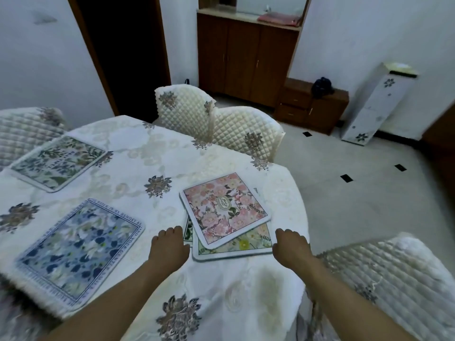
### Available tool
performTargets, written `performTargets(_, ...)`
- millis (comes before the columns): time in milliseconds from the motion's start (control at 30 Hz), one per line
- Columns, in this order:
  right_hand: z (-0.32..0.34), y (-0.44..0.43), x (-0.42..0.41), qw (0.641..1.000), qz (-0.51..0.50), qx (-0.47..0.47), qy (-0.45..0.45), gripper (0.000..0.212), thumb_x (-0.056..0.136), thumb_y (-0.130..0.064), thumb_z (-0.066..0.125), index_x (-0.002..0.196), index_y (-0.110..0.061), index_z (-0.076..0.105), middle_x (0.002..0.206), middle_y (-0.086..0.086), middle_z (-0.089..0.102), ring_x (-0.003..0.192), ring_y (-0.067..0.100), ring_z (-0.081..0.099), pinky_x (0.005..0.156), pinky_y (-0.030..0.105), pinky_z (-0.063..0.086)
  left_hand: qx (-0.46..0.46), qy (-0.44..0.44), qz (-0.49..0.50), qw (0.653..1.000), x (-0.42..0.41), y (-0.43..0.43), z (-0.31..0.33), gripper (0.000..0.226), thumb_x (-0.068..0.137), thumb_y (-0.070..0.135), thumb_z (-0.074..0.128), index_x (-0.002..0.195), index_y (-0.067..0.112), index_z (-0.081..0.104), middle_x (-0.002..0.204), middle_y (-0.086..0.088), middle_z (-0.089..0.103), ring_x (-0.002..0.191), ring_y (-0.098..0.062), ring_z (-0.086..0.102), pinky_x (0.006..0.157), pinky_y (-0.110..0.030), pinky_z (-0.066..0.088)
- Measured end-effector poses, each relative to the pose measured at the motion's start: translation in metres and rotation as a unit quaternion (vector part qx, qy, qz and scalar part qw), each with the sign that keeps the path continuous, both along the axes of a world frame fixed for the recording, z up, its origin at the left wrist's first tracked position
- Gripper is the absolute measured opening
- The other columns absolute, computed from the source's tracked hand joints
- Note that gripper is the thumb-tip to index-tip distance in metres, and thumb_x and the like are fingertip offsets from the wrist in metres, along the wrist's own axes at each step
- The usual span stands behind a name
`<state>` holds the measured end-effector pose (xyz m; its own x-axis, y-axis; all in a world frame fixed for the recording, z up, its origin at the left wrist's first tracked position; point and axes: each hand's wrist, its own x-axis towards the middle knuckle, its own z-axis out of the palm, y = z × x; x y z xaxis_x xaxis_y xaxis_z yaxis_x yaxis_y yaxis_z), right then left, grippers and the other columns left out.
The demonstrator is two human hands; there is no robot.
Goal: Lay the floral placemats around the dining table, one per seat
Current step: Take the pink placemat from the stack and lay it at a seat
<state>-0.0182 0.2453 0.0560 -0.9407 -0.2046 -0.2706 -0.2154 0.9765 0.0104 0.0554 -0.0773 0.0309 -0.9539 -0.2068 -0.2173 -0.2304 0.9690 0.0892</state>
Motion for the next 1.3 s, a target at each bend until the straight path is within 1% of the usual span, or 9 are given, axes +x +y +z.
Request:
performTargets(100,-0.017,-0.003,-0.038,0.997,-0.027,-0.058,-0.051,0.013,0.088,-0.024,0.049,0.088,-0.015,0.039,0.092,0.008,0.050,0.083,0.027,0.050,0.067,0.032,0.035,0.021,-0.014,0.041,0.999,-0.023,0.005,-0.012,0.033,0.089,0.038,0.051,0.108,0.012,0.047,0.106,-0.008,0.059,0.099,-0.030,0.056,0.079,-0.037,0.044)
performTargets(300,-0.056,-0.009,-0.131,0.984,-0.025,-0.143,-0.103,0.028,0.089,-0.025,0.054,0.110,-0.007,0.048,0.109,0.017,0.056,0.099,0.034,0.058,0.071,0.032,0.042,0.055,-0.057,0.139,0.987,-0.064,0.009,-0.037,0.030,0.089,0.033,0.053,0.105,0.008,0.047,0.107,-0.013,0.059,0.100,-0.031,0.055,0.077,-0.035,0.045)
performTargets(467,-0.079,-0.018,-0.198,0.977,-0.006,-0.181,-0.114,0.034,0.087,-0.023,0.059,0.113,-0.004,0.049,0.110,0.021,0.056,0.101,0.038,0.058,0.079,0.039,0.049,0.166,-0.065,0.258,0.950,-0.099,0.016,-0.058,0.021,0.093,0.027,0.052,0.091,0.009,0.041,0.107,-0.021,0.060,0.097,-0.035,0.057,0.073,-0.035,0.043)
performTargets(600,-0.092,-0.021,-0.235,0.971,-0.008,-0.180,-0.160,0.032,0.083,-0.022,0.061,0.106,-0.004,0.049,0.108,0.020,0.056,0.099,0.037,0.058,0.076,0.037,0.046,0.220,-0.050,0.321,0.920,-0.130,0.026,-0.071,0.020,0.097,0.024,0.048,0.095,0.004,0.048,0.107,-0.023,0.062,0.097,-0.035,0.060,0.069,-0.032,0.039)
performTargets(667,-0.099,-0.021,-0.246,0.965,-0.016,-0.193,-0.175,0.031,0.083,-0.024,0.061,0.104,-0.004,0.050,0.107,0.020,0.057,0.099,0.036,0.059,0.073,0.035,0.043,0.237,-0.042,0.349,0.905,-0.139,0.029,-0.074,0.020,0.097,0.022,0.047,0.090,0.004,0.051,0.099,-0.023,0.064,0.092,-0.036,0.063,0.066,-0.031,0.040)
performTargets(767,-0.106,-0.023,-0.256,0.952,-0.046,-0.234,-0.194,0.034,0.085,-0.027,0.060,0.105,-0.002,0.048,0.108,0.021,0.060,0.099,0.035,0.060,0.071,0.032,0.040,0.245,-0.023,0.382,0.891,-0.144,0.030,-0.076,0.027,0.096,0.021,0.050,0.072,0.009,0.049,0.071,-0.014,0.059,0.067,-0.031,0.061,0.064,-0.036,0.050)
performTargets(900,-0.113,-0.028,-0.262,0.947,-0.092,-0.244,-0.189,0.030,0.088,-0.030,0.056,0.104,-0.005,0.053,0.107,0.018,0.064,0.099,0.034,0.062,0.070,0.031,0.041,0.254,-0.006,0.411,0.875,-0.146,0.028,-0.076,0.022,0.093,0.023,0.057,0.075,0.010,0.059,0.069,-0.008,0.056,0.060,-0.027,0.055,0.061,-0.034,0.049)
performTargets(1067,-0.115,-0.031,-0.257,0.950,-0.063,-0.261,-0.161,0.021,0.094,-0.024,0.049,0.093,-0.008,0.062,0.105,0.018,0.067,0.098,0.034,0.062,0.070,0.029,0.037,0.244,0.051,0.427,0.870,-0.148,0.031,-0.073,0.017,0.090,0.023,0.062,0.077,0.012,0.057,0.073,-0.005,0.058,0.068,-0.025,0.055,0.062,-0.030,0.040)
performTargets(1300,-0.083,-0.022,-0.234,0.962,0.002,-0.259,-0.086,0.022,0.095,-0.028,0.045,0.089,-0.013,0.061,0.093,0.010,0.069,0.088,0.030,0.063,0.066,0.030,0.039,0.220,0.086,0.361,0.902,-0.133,0.046,-0.044,0.016,0.094,0.020,0.053,0.081,0.011,0.050,0.073,-0.001,0.054,0.073,-0.021,0.053,0.063,-0.031,0.034)
